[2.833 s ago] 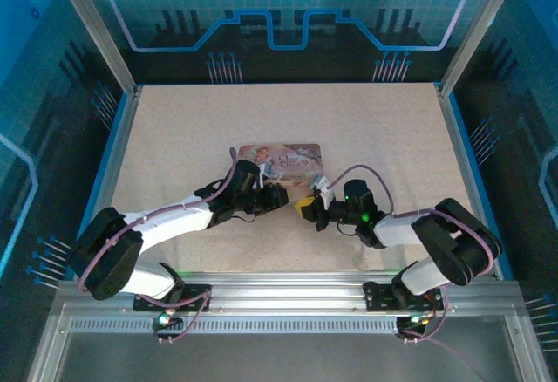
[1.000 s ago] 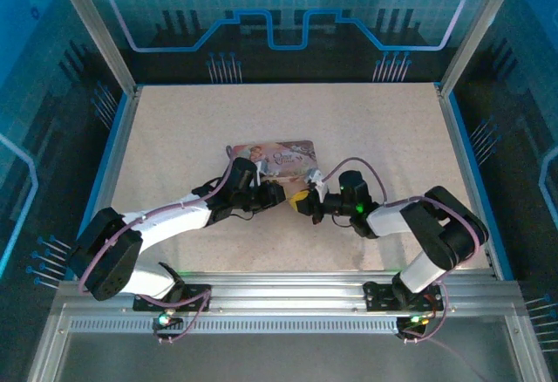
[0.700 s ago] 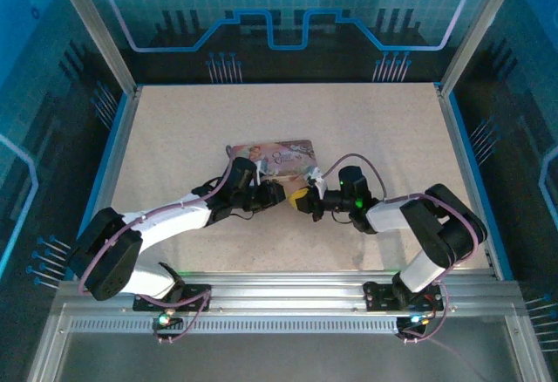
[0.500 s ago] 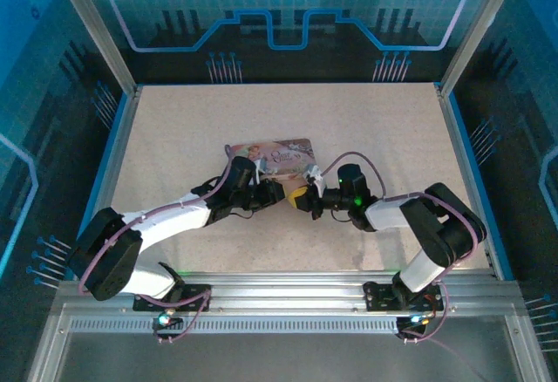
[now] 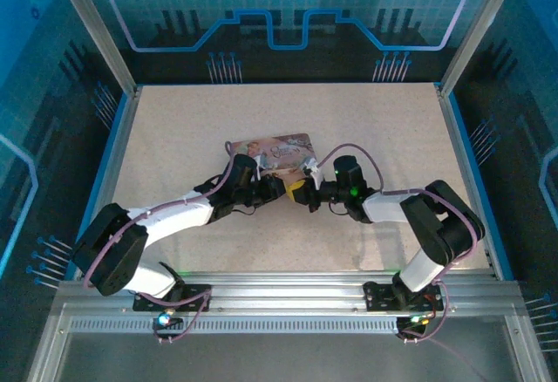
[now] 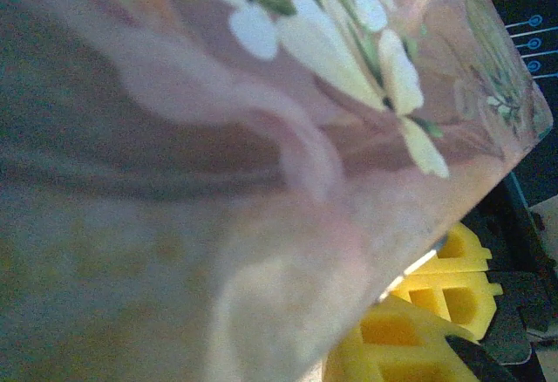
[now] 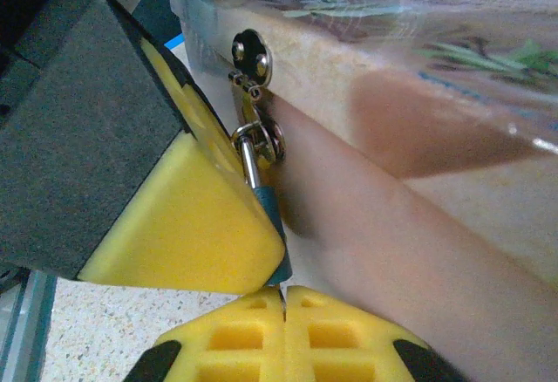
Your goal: Unlock the padlock with the key
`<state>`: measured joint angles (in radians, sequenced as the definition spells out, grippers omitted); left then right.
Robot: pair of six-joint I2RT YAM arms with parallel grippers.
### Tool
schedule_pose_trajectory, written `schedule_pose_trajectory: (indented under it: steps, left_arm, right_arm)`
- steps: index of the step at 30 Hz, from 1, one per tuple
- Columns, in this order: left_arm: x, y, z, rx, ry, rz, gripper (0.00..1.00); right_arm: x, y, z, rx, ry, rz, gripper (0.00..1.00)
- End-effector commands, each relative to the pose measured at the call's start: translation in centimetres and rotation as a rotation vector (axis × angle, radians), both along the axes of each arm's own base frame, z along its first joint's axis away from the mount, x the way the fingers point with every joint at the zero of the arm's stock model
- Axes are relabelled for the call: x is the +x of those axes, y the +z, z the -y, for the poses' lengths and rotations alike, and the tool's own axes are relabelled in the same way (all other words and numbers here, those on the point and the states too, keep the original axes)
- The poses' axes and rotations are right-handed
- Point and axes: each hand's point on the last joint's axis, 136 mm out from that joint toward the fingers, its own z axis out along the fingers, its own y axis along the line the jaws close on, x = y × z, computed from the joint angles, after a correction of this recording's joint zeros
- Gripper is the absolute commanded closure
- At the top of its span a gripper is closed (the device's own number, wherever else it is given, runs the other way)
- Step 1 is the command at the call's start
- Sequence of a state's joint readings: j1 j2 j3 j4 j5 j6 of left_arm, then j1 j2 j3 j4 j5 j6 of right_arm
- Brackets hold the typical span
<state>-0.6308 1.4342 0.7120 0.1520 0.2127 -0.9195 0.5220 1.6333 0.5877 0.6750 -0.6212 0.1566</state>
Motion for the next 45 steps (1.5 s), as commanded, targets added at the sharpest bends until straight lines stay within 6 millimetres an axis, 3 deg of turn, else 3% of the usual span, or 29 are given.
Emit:
schedule_pose_trajectory:
  steps: [1, 7, 21, 34, 45]
  left_arm:
    - [-2.6, 2.4, 4.0, -0.112, -0.198, 0.007, 0.77]
    - [-2.0, 2.1, 4.1, -0.103, -0.187, 0.01, 0.76]
    - [-1.5, -1.9, 4.6, -0.092, -0.166, -0.047, 0.75]
    - [-1.7, -2.5, 3.6, -0.073, -0.136, -0.045, 0.43]
    - [-2.9, -0.2, 0.3, -0.044, -0.072, -0.004, 0.15]
  right_arm:
    - [2.5, 7.2, -2.0, 0.141, 0.016, 0.215, 1.0]
    - [1.8, 4.7, -1.0, 0.097, -0.022, 0.162, 1.0]
    - [-0.5, -0.5, 0.4, 0.036, -0.118, 0.048, 1.0]
    - [-2.0, -4.2, 0.9, -0.045, -0.143, -0.08, 1.0]
    - [-2.6, -3.7, 0.2, -0.062, -0.115, -0.155, 1.0]
